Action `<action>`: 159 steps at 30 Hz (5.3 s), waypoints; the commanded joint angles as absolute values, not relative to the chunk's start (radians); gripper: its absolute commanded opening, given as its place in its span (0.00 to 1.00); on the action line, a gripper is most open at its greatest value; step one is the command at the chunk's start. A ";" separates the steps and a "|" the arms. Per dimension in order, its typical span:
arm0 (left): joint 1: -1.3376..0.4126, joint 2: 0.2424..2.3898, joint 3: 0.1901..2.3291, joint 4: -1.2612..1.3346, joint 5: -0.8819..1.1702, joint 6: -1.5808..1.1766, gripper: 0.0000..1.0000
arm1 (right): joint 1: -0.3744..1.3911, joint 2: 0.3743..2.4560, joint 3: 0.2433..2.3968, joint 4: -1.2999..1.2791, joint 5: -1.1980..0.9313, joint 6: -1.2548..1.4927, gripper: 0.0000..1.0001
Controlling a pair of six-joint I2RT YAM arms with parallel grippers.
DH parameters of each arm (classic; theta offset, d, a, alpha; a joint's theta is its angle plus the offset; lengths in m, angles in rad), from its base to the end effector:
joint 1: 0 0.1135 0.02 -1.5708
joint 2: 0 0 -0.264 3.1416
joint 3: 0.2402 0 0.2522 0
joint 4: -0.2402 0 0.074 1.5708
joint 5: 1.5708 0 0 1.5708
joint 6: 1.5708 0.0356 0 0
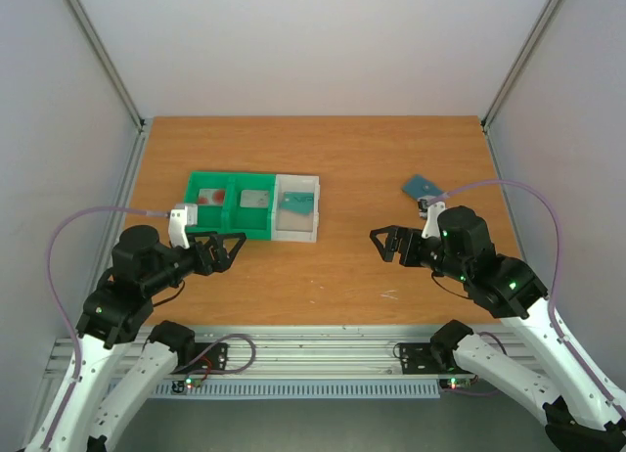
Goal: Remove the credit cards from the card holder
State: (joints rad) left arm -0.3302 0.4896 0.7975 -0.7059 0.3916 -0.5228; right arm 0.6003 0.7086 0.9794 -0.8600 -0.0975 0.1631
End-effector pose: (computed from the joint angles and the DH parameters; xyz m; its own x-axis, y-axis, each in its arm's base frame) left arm 0.0910 -0.0455 0.3276 -0.6335 -0.2707 -0.7248 0.3650 0.7215 -0.5884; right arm 0.1057 0.0766 0.3478 -0.5546 -0.1838 -0.8116 -0.5462 0.8162 0.1884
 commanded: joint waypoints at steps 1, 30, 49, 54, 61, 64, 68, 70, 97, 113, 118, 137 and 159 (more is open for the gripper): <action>-0.325 0.470 0.783 -0.649 0.378 -0.501 0.99 | 0.595 0.707 0.991 -0.834 -0.087 0.160 0.99; -0.324 0.543 0.816 -0.745 0.358 -0.356 0.99 | 0.456 1.456 1.198 -0.751 0.503 -0.065 0.48; -0.324 0.478 0.779 -0.728 0.341 -0.320 0.99 | 0.126 2.030 1.540 -0.744 0.423 -0.217 0.42; -0.324 0.481 0.776 -0.723 0.344 -0.316 0.99 | 0.090 2.110 1.618 -0.755 0.393 -0.250 0.40; -0.325 0.487 0.780 -0.730 0.351 -0.313 0.99 | 0.043 2.200 1.698 -0.811 0.325 -0.226 0.40; -0.324 0.477 0.778 -0.729 0.347 -0.311 1.00 | 0.043 2.212 1.701 -0.837 0.300 -0.214 0.39; -0.324 0.478 0.777 -0.730 0.347 -0.308 0.99 | 0.044 2.192 1.684 -0.875 0.259 -0.180 0.39; -0.325 0.481 0.778 -0.734 0.336 -0.305 0.99 | 0.046 2.173 1.664 -0.887 0.239 -0.164 0.39; -0.323 0.492 0.802 -0.778 0.273 -0.291 0.99 | 0.320 1.904 1.259 -0.880 0.060 -0.095 0.42; -0.323 0.509 0.798 -0.770 0.338 -0.275 0.97 | 0.638 1.831 1.087 -0.847 0.015 -0.053 0.45; -0.325 0.522 0.795 -0.761 0.327 -0.300 0.97 | 0.784 1.808 1.058 -0.846 0.094 -0.070 0.45; -0.333 0.630 0.777 -0.717 0.468 -0.471 0.73 | 1.111 1.662 1.038 -0.861 0.149 -0.046 0.46; -0.608 0.880 0.607 -0.409 0.437 -0.634 0.43 | 0.989 1.367 0.760 -0.539 -0.086 0.523 0.38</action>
State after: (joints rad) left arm -0.5533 0.8303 0.6304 -0.5629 0.4545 -0.5854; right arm 0.9955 1.3869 0.8349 -0.7044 0.0124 0.3611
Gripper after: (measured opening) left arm 0.441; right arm 0.390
